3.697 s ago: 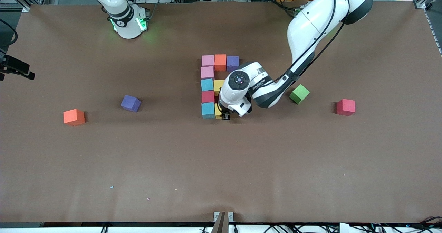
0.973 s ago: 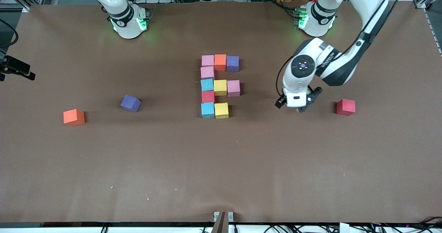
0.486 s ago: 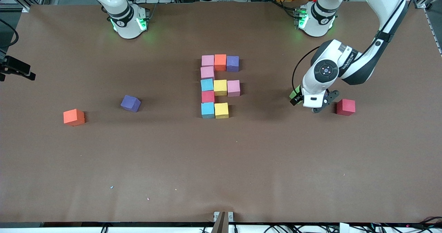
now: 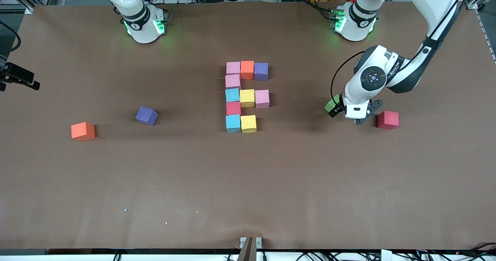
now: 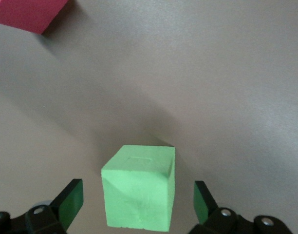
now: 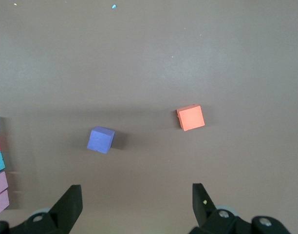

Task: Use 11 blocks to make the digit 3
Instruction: 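Grasp the green cube with the left gripper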

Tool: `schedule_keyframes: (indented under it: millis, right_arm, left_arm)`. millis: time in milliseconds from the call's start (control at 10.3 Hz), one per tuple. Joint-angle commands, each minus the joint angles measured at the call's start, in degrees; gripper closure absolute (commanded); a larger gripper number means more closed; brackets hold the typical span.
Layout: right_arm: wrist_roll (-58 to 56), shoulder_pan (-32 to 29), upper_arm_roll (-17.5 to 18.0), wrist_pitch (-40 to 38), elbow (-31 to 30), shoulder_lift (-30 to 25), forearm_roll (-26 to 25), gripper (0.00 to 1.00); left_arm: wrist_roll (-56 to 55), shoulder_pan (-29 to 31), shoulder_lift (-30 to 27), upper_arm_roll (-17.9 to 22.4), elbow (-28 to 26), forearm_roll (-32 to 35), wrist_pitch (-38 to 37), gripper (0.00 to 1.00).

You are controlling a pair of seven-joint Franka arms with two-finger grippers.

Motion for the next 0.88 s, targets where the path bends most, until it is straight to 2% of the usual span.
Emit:
schedule_keyframes:
  millis: [0,389,778]
  right_arm:
    - [0.06,0.21,0.00,0.11,-0.14,-0.17,-0.57,0.00]
    - [0.14,0.21,0.00,0.90,-0.14,0.27,-0.57,0.00]
    - [0.14,0.29,0.09,0.90,-0.14,0.36,-0.57,0.00]
  left_arm:
    - [0.77,1.53,0.01,-0.78,-1.77,-0.16,2.66,0.00]
    - [0.69,1.53,2.65,-0.60,-2.30,0.18,5.40,0.00]
    - [-0.28,1.53,4.41,-0.25,-2.74,3.97,5.49,0.00]
